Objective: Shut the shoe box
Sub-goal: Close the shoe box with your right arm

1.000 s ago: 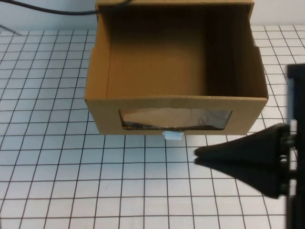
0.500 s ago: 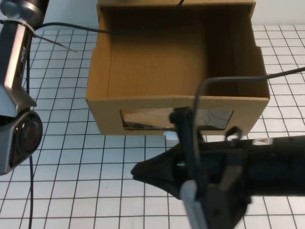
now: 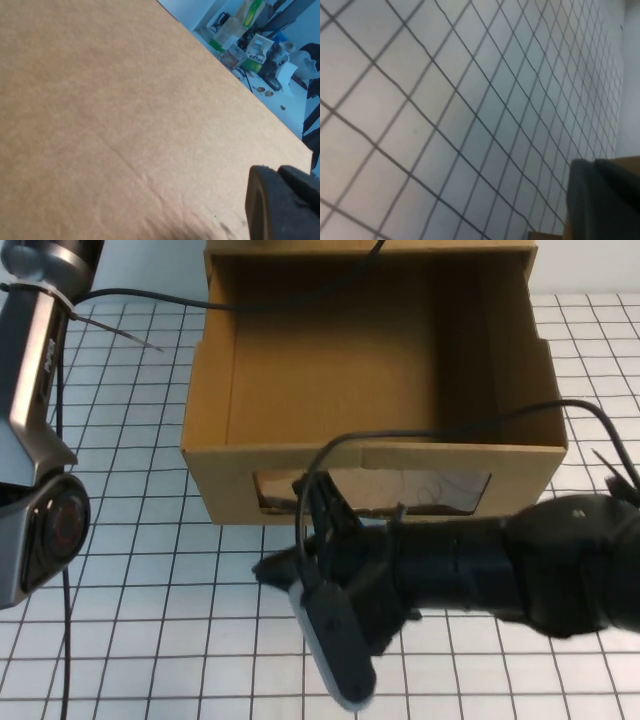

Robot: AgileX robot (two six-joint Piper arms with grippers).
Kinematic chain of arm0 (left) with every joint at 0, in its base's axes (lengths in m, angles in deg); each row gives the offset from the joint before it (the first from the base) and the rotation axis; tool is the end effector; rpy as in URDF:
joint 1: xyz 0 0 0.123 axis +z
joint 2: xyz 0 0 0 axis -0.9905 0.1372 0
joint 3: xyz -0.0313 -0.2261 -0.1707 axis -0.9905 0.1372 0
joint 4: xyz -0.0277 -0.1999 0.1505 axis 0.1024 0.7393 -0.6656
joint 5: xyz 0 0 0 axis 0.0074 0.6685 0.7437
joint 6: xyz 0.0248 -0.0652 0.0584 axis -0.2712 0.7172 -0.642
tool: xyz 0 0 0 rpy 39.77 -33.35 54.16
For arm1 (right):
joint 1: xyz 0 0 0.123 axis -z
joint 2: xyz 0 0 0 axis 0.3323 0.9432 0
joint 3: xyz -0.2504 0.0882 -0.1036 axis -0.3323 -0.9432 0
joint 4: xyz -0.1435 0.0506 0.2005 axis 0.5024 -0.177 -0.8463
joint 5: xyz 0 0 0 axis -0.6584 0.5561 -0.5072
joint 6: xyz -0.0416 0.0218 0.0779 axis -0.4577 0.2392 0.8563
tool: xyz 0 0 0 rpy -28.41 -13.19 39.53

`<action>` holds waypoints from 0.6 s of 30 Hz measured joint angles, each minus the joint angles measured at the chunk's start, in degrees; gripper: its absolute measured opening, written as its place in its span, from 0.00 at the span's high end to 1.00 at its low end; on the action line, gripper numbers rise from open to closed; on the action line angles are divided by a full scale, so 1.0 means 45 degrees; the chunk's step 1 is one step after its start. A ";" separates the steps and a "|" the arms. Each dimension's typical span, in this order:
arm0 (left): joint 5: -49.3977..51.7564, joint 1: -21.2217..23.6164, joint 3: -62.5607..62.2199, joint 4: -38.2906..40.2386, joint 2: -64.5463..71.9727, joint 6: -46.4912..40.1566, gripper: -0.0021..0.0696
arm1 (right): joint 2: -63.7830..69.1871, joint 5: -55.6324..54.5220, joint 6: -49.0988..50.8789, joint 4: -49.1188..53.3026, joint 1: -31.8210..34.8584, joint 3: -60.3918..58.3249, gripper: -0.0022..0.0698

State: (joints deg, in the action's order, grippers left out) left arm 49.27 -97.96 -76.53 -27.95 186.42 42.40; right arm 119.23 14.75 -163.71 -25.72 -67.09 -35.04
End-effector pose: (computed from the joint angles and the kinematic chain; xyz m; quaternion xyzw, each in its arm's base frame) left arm 0.4654 -0.2073 0.3788 0.2676 0.7587 -0.4720 0.3604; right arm 0.2058 0.2701 0.2486 -0.8027 0.2954 -0.0052 0.5180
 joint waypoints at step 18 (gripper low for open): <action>-0.0049 0.0000 0.0000 0.0189 0.0000 0.0029 0.97 | 0.3783 0.0796 -0.0330 -0.0035 0.2523 0.4032 0.99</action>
State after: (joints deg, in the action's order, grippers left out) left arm 49.05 -97.96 -76.53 -27.10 186.42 42.53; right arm 136.26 18.33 -165.19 -25.88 -55.74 -16.90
